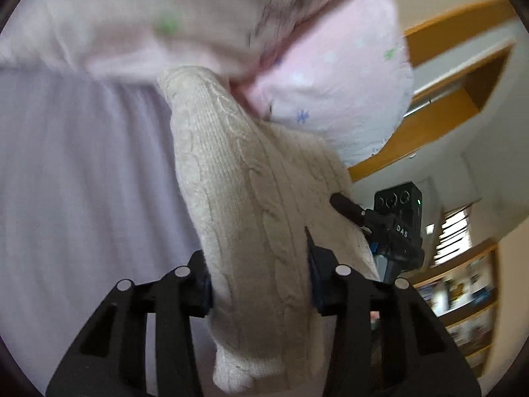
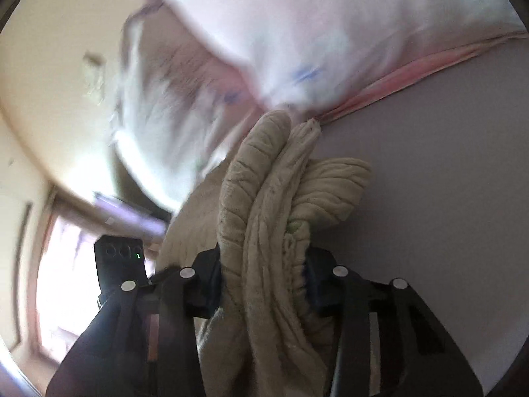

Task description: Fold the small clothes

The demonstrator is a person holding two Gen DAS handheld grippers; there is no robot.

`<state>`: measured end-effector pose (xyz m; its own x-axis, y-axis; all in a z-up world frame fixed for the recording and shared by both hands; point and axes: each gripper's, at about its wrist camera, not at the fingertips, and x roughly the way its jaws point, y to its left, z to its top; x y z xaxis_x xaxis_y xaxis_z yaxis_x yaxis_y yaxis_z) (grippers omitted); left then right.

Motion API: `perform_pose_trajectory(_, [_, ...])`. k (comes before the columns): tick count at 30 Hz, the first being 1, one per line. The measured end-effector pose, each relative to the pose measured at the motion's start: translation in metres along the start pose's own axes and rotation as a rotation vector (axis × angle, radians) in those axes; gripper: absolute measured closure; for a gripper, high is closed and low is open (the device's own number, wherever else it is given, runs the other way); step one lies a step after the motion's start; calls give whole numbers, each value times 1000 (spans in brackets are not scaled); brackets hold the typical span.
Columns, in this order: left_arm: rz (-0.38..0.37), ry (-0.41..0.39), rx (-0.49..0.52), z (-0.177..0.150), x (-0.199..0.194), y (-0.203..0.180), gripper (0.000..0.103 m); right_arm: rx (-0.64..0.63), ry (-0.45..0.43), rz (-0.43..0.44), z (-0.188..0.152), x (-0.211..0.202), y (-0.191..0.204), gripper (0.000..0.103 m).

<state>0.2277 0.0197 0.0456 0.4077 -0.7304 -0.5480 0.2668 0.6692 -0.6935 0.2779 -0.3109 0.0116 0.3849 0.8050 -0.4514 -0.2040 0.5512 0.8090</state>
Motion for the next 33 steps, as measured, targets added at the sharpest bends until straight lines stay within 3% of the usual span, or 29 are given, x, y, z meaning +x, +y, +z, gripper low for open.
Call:
perform_pose_trajectory(1, [40,-26,31,-3,-18,2,59,-12,26,2,-3,11,7,61])
perform_pose_trajectory(3, [144,-51,76,-8,-38,8,53,-74,105,-60,-12,44,23,50])
perform_pose_trajectory(4, [239,-54,91,-12,-46,15,52,-129,157,-160,-17,63,33,46])
perform_pose_trajectory(5, [276,-49,86,-15,-51,21,49,-155,167,-218,-19,69,37,40])
perform_pose_trajectory(6, [294,-51,69,-18,-56,27,48,-159,145,-236,-18,66,40,39])
perform_pose_trajectory(9, [314,-168,91,-31,-91,30,41,-162,-85,-221,-16,22,56,38])
perform_pose_trajectory(11, [313,-230,114,-36,-108,23,39,-200,-106,-178,-18,15,71,39])
perform_pose_trajectory(14, [276,-255,123,-36,-113,12,36,-229,-15,-304,-24,48,80,48])
perform_pose_trajectory(15, [271,-255,126,-37,-114,11,36,-231,11,-321,-25,57,77,67])
perform_pose_trajectory(16, [267,-253,130,-38,-113,9,36,-241,20,-323,-26,64,75,79])
perform_pose_trajectory(17, [265,-250,133,-39,-110,8,36,-262,20,-320,-33,69,76,83])
perform_pose_trajectory(19, [262,-245,136,-42,-110,7,36,-311,-41,-364,-38,65,82,85])
perform_pose_trajectory(21, [273,-245,146,-46,-114,5,36,-283,-99,-396,-38,51,80,85])
perform_pose_trajectory(23, [293,-249,169,-49,-114,4,36,-221,-150,-487,-28,34,67,85])
perform_pose_trajectory(26, [290,-242,198,-51,-110,-1,36,-175,-117,-558,-22,37,47,85])
perform_pose_trajectory(27, [284,-239,206,-51,-108,-4,36,-177,-90,-546,-22,42,45,82])
perform_pose_trajectory(29, [261,-238,234,-53,-106,-13,36,-195,-119,-534,-25,31,56,74])
perform_pose_trajectory(32, [241,-251,311,-54,-99,-35,33,-238,-235,-493,-39,-5,81,35])
perform_pose_trajectory(33, [237,-255,331,-54,-97,-40,32,-259,-253,-458,-43,-11,89,36])
